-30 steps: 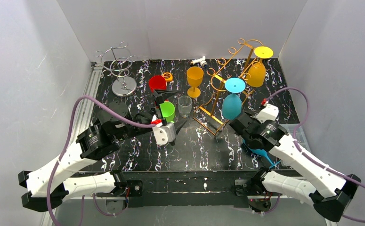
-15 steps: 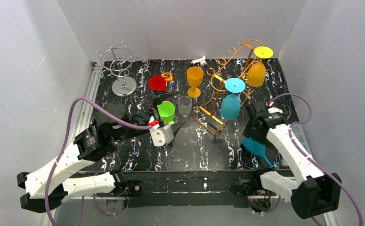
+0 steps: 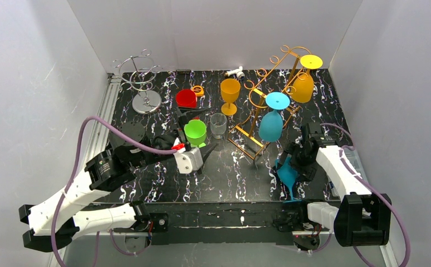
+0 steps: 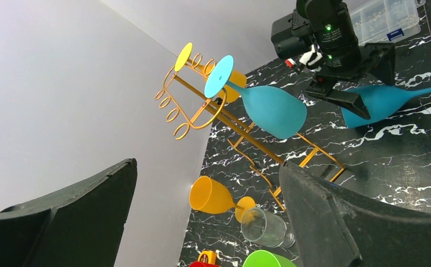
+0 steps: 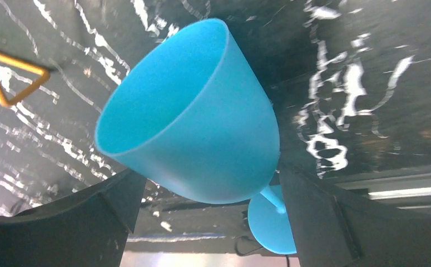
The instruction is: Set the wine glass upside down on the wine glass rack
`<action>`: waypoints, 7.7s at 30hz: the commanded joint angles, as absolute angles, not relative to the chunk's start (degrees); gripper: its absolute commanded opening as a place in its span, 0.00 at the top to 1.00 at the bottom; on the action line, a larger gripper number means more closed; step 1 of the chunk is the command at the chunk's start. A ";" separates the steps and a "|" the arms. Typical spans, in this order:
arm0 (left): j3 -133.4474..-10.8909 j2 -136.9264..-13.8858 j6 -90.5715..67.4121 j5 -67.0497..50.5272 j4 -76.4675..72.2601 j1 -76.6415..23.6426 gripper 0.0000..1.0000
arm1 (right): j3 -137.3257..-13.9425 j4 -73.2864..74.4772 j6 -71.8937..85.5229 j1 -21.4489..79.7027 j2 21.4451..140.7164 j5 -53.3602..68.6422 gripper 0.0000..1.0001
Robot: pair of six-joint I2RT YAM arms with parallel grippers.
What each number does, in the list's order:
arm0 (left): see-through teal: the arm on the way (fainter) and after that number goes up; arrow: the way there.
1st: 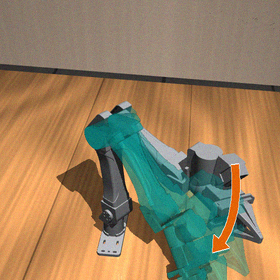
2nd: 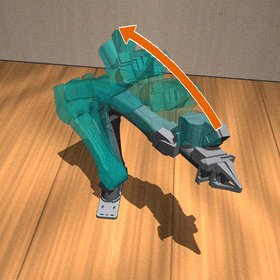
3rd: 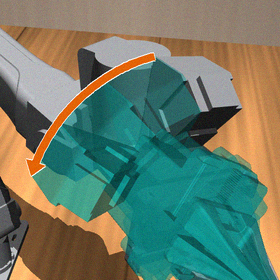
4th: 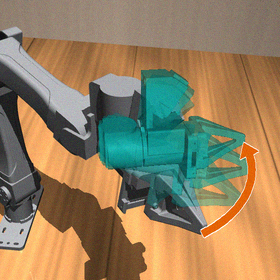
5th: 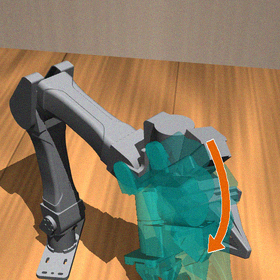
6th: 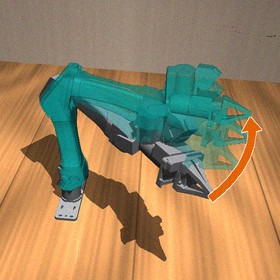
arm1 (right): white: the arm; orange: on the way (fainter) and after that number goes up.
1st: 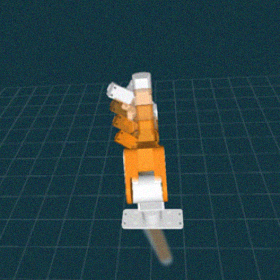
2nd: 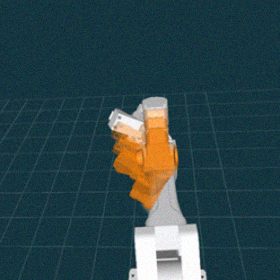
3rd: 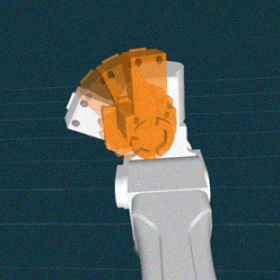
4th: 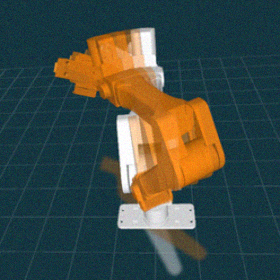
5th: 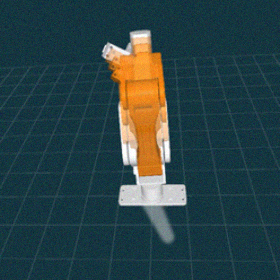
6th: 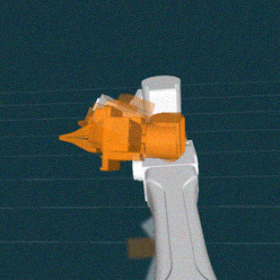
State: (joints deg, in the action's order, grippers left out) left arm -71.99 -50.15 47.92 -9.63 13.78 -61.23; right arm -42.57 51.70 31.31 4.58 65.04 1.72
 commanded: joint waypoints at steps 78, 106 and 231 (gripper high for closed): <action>-79.26 -39.94 116.98 -40.43 56.01 -54.24 0.08 | -92.61 56.17 20.24 82.18 74.62 26.51 0.96; -61.78 -33.72 105.68 -29.68 27.38 -54.23 1.00 | -139.18 71.31 17.01 76.46 90.39 -5.25 0.02; -69.22 -37.42 40.93 3.20 6.97 -54.25 0.02 | -65.36 31.79 9.10 72.71 36.84 -72.70 0.42</action>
State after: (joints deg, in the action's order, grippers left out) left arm -70.15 -36.95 44.80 3.03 7.81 -54.13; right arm -68.34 31.81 11.00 69.47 37.85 -59.92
